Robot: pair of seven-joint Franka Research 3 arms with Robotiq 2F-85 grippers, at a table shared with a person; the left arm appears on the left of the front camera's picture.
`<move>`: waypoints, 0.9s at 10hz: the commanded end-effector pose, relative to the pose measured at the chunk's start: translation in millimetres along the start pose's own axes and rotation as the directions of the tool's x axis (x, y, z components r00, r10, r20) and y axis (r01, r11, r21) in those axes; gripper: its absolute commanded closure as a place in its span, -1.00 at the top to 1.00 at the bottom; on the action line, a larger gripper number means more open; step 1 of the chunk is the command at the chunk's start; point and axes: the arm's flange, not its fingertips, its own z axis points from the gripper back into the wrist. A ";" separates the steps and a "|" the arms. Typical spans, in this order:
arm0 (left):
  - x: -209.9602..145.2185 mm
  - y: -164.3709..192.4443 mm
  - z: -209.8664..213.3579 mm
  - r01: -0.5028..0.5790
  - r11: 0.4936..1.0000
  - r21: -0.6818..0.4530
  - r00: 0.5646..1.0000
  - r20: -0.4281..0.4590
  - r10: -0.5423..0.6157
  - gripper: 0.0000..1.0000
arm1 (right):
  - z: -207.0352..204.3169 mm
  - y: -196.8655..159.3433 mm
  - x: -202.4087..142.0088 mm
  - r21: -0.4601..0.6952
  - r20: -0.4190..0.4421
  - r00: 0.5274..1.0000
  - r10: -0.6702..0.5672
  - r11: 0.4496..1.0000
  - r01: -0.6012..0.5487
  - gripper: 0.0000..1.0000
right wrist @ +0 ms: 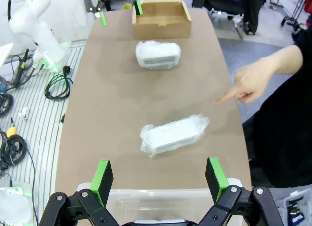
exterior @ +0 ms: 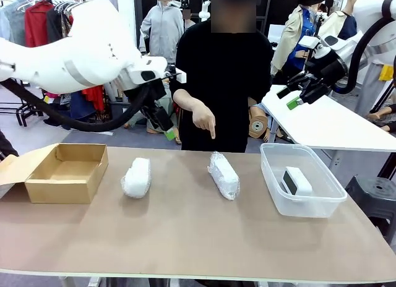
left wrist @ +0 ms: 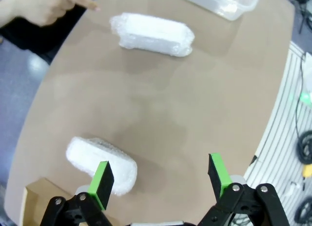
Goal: Separate and place wrapped and unwrapped clocks.
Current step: Pick up the Digital clock indicated by the person.
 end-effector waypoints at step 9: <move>143.9 -32.4 -111.3 -0.591 0.767 0.248 0.789 -0.020 0.614 1.00 | 1.0 0.8 0.5 0.003 0.000 1.000 0.002 1.000 -0.002 1.00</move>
